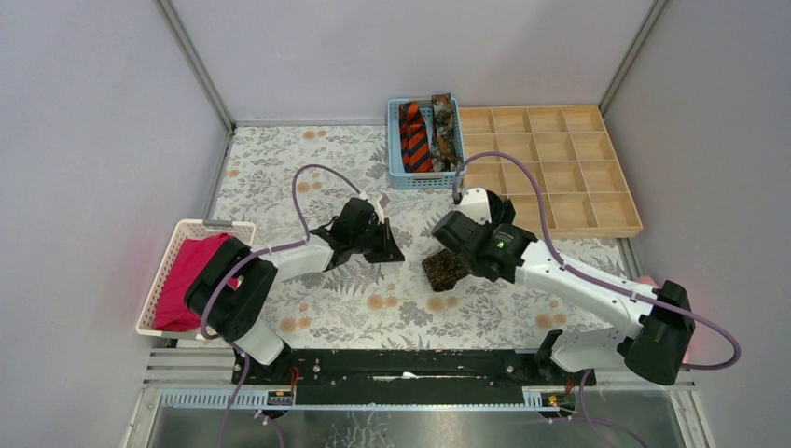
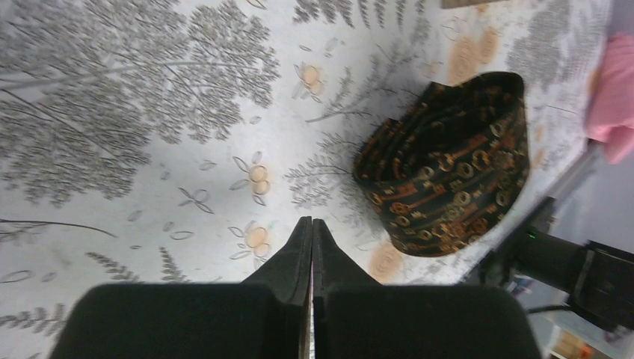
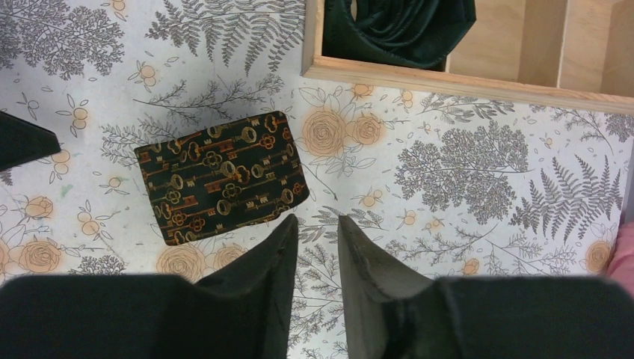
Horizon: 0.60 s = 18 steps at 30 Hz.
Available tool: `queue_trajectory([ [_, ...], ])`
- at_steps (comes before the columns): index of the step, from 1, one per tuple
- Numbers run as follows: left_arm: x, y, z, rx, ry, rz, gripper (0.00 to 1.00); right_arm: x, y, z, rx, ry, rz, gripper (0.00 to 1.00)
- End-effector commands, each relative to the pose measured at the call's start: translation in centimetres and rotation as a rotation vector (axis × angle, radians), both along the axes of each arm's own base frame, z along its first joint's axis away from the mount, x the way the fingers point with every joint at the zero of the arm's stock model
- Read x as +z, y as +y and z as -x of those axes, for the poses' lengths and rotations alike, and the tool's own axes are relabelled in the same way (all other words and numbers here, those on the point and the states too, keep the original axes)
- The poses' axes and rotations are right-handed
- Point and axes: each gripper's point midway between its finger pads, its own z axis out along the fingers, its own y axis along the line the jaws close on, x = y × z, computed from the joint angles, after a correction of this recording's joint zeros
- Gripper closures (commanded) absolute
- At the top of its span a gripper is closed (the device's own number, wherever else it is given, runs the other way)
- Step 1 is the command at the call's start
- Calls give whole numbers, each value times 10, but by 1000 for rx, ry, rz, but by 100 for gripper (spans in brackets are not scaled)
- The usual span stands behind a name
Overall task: Roll the ties
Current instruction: Roll the tie at the center of the board.
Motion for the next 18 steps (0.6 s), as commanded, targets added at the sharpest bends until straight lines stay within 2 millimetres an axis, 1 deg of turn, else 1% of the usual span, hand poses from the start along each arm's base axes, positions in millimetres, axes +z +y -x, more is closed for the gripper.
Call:
queue_trajectory([
  [1,23,-22,6,-34,-21,157,100,11,22,-6,68,-5,-35,63],
  [2,20,-23,7,-39,-11,165,100,10,31,-7,92,9,-55,58],
  [4,14,-26,10,-51,14,178,100,9,39,-9,118,29,-52,54],
  [5,12,-28,11,-58,27,191,100,8,41,-10,124,39,-36,52],
  [6,10,-30,13,-63,41,210,100,6,42,-12,127,52,-13,47],
  [8,10,-36,21,-78,69,264,100,3,44,-15,136,55,12,40],
  [9,10,-38,25,-83,84,283,100,3,44,-16,136,50,16,35],
  [11,6,-41,34,-93,105,295,100,-1,49,-18,166,39,-2,18],
  [12,3,-42,37,-95,113,291,100,-3,52,-19,176,35,-15,13],
  [15,1,-42,46,-100,136,294,100,-13,58,-15,210,81,-11,7],
  [18,3,-45,51,-102,133,322,100,-22,67,-14,239,131,-16,7],
])
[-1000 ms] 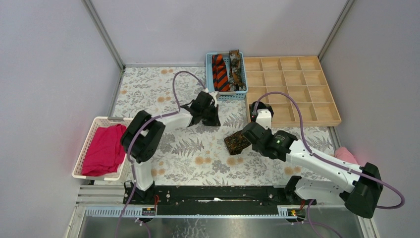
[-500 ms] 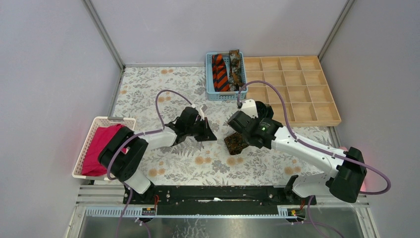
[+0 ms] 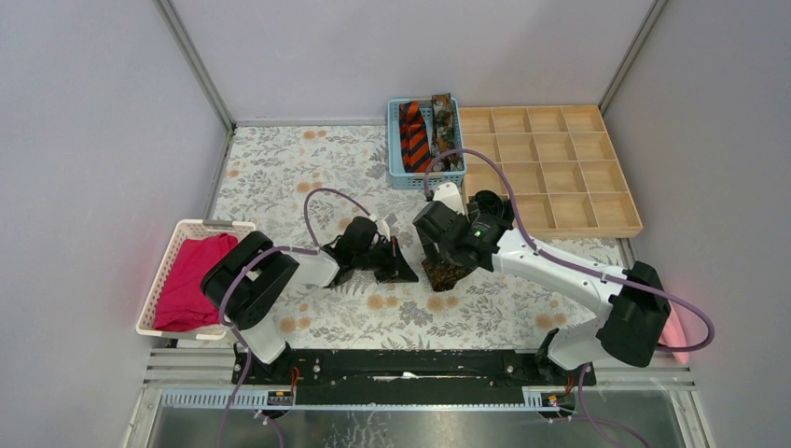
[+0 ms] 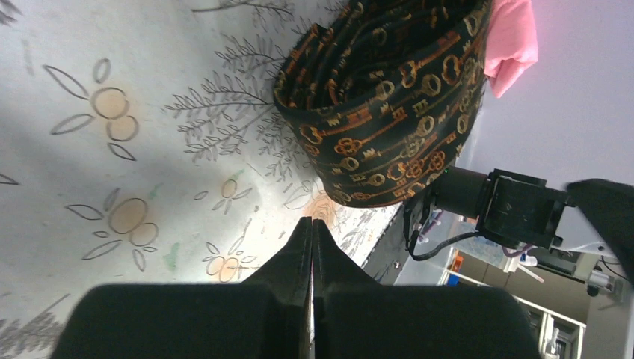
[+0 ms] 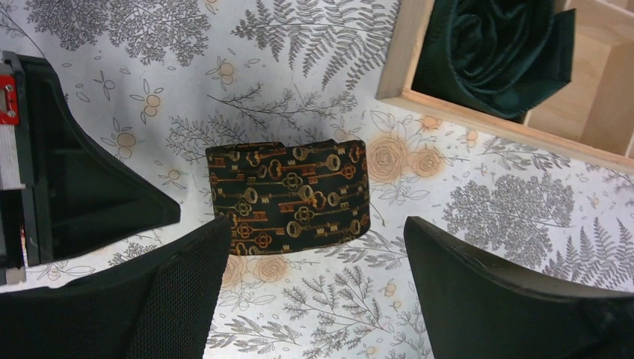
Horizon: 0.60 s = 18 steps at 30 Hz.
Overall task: Roll the ties
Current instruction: Roll the tie at the center of the board.
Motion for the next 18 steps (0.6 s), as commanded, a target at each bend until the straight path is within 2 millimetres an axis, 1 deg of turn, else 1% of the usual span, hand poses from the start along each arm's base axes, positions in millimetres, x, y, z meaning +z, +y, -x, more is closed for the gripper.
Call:
queue_trajectory([
  [1,16,-11,1,-9,-34,88,100,-10,20,1,73,63,-17,6],
  [3,15,-12,0,-4,-35,88,100,-12,24,1,74,75,-24,6],
  [7,14,-12,2,-1,-27,102,100,-19,13,0,30,100,25,6],
  [10,11,-11,3,7,-19,98,100,-12,2,-3,-6,85,50,6],
  [12,11,-10,4,13,-8,104,100,-5,-3,-1,-25,86,32,9],
  [14,12,-8,6,22,-3,107,100,-2,-7,9,-27,106,0,11],
  [15,15,-7,3,31,-13,104,100,-1,-8,14,-30,115,-26,12],
  [16,16,-4,-1,42,-22,90,100,-3,-9,21,-28,131,-53,15],
  [18,18,2,-16,72,-56,40,100,-7,-13,35,-36,161,-96,20],
])
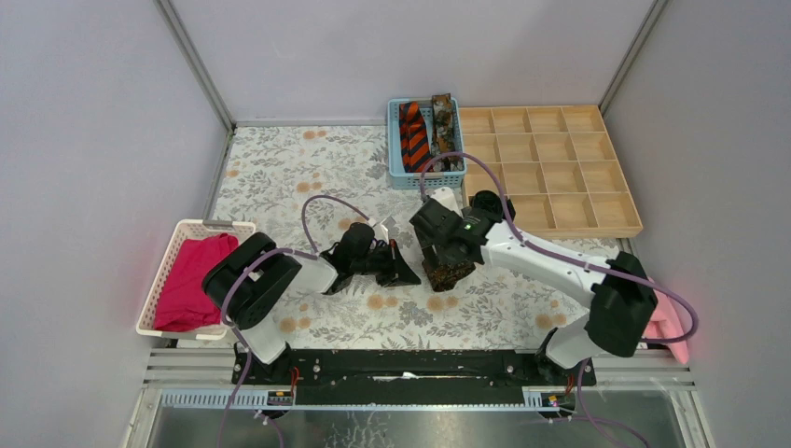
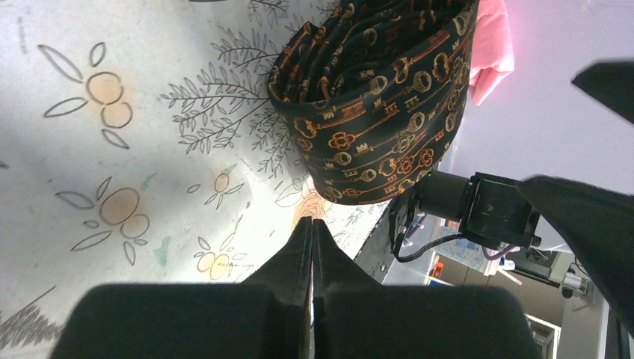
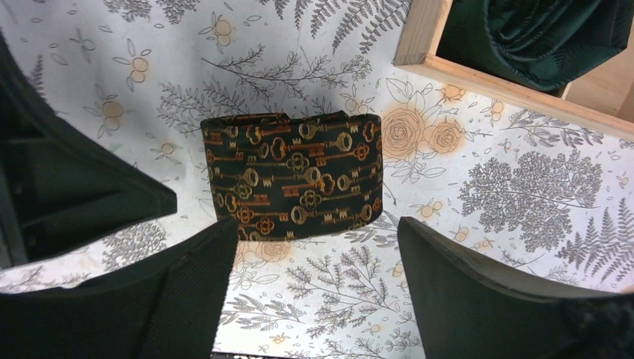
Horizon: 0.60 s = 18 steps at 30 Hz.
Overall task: Roll the ties
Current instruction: Roll the tie at the center of the board.
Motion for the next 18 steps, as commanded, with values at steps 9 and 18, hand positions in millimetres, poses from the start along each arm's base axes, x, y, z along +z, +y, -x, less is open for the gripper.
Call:
queue_trajectory([
  [9,25,-9,-108,91,-194,-150,100,-50,-44,70,-140,153,-106,55],
  [18,-29,-26,-135,51,-155,-195,100,-92,-57,74,-227,164,-49,80],
])
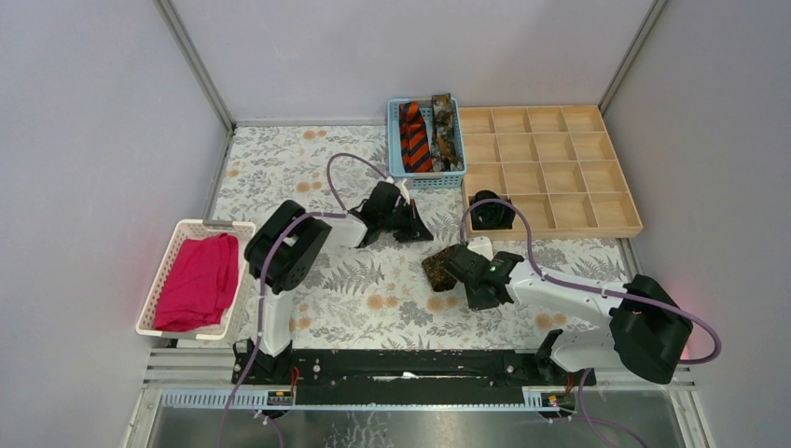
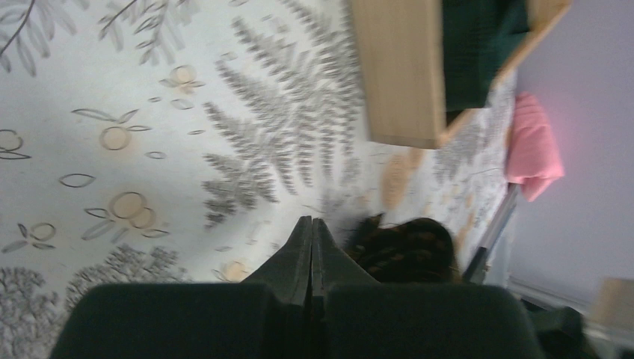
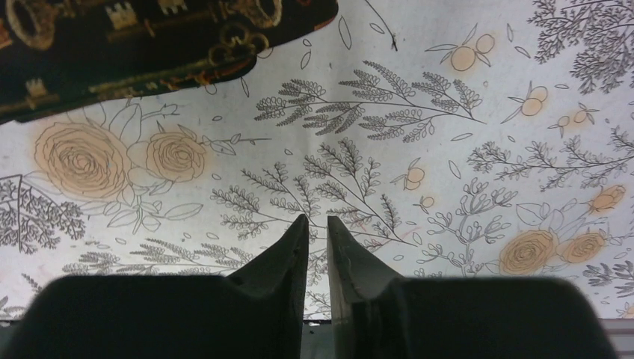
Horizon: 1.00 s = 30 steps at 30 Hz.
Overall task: Roll the ties
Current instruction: Roll the tie at the center of the board.
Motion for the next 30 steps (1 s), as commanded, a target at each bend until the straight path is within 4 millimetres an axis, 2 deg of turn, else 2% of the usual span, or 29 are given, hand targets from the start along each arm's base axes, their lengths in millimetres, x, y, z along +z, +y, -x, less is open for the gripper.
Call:
queue_trajectory([
  [1,-32,6,2,-20,41,-60,100,-2,8,-15,-75,-45,-3,80],
  [5,-35,9,6,-29,33,-74,100,-14,15,-18,-90,-24,12,84],
  [9,-37,12,13,-44,38,-73,100,-29,20,-27,-115,-25,26,91],
  [13,-37,16,28,-52,45,-72,100,-43,7,-33,-162,-15,91,100],
  [15,-38,20,36,-57,47,-77,100,-47,4,-36,-174,-16,109,100],
  [25,-38,31,63,-65,64,-61,100,-32,13,-60,-140,-63,103,100],
  [30,-34,27,67,-76,74,-27,100,-31,12,-57,-138,-48,110,100],
])
